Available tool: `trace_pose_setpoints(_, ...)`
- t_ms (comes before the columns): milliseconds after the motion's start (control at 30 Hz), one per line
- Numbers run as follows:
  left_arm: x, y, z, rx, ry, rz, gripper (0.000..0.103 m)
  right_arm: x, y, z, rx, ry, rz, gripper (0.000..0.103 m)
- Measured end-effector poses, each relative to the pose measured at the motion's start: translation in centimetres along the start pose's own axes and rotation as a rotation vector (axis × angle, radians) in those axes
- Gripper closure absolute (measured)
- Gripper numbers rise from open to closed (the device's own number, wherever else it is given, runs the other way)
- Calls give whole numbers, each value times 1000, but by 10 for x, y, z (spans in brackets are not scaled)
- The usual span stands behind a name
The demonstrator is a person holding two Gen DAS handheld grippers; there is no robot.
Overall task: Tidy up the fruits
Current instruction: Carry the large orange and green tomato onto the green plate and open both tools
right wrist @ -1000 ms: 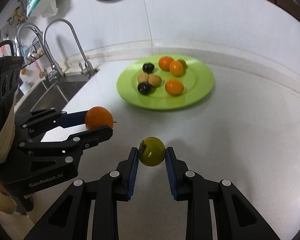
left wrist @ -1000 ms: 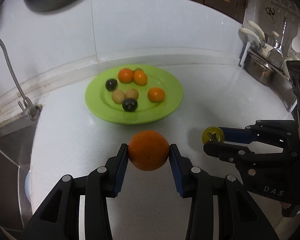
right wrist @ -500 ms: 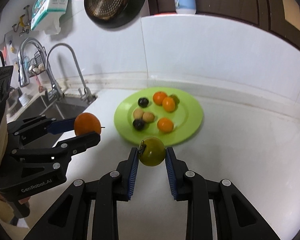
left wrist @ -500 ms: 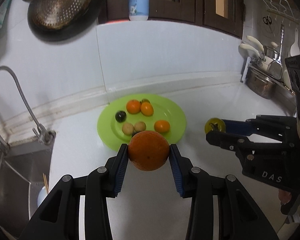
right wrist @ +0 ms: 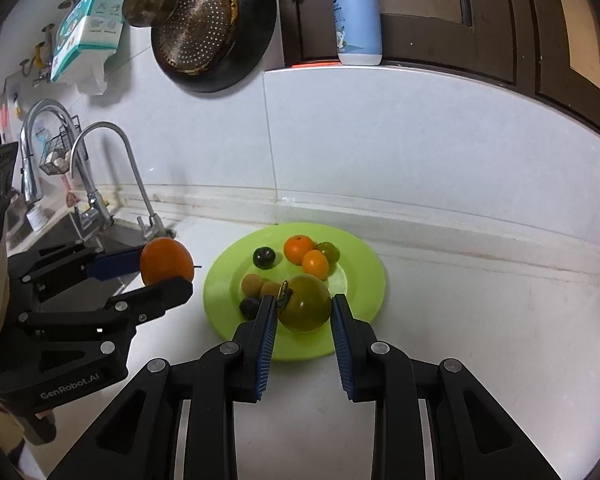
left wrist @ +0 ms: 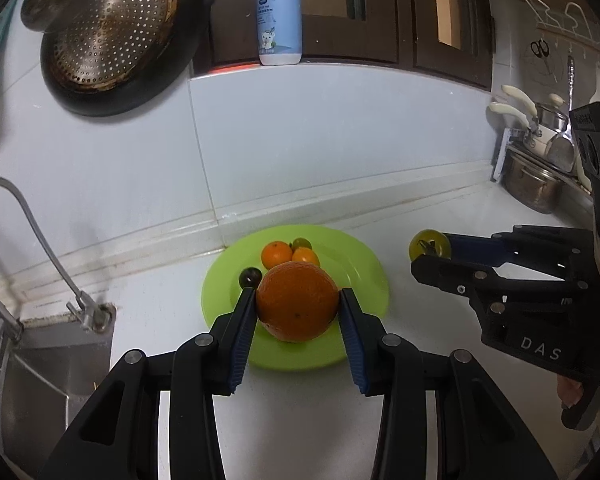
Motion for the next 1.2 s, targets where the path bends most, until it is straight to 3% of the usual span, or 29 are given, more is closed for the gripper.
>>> trace_pose_setpoints(567,-63,21,-11,28,71,-20,62,-53,-24,-18,1,29,22,74)
trace_pose_setpoints(1133,-127,27,-6,34,145,17,62,-113,-34,-8,-9,109,-15,74)
trace_pose_setpoints(1200,-129,27,-5,34,153,9,58,-116,-35,-8,-16,109,-13,74)
Point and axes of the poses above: each gripper's, at about its wrist camera, not at the fingertips, and x roughly against the way its jaws point, y to its left, z to its underside, the point moved 7 cm from there along -x, roughly the way its jaws point, and after that the axes turned 7 degrees about x, right-handed, at the moved point
